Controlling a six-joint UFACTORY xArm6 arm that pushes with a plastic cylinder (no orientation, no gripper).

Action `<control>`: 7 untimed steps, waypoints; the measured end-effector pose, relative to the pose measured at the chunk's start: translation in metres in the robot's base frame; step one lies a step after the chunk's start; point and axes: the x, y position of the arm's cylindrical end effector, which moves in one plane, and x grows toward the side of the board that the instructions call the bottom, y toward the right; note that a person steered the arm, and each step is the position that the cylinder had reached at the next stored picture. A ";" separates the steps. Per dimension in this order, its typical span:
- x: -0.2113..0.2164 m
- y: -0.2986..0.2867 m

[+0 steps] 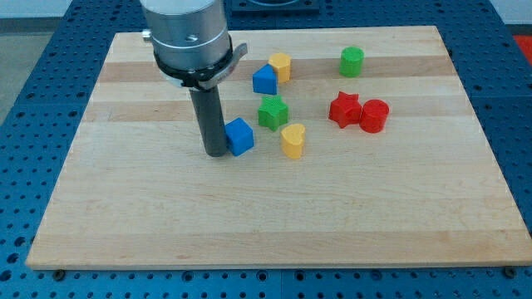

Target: Place the hexagon right to the triangle

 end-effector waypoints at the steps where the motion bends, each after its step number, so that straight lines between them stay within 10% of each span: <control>1: 0.000 0.001; 4: 0.017 -0.024; 7: -0.114 -0.046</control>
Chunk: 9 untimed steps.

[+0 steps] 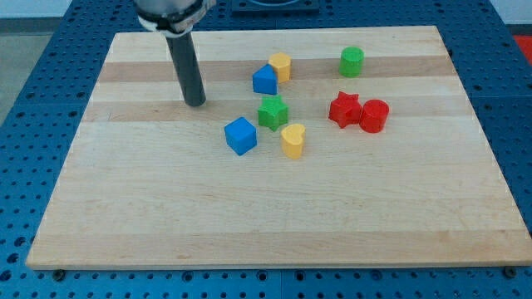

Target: Place the hexagon right to the triangle

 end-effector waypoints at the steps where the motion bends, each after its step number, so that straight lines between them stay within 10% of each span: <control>1: -0.041 0.011; 9: -0.048 0.148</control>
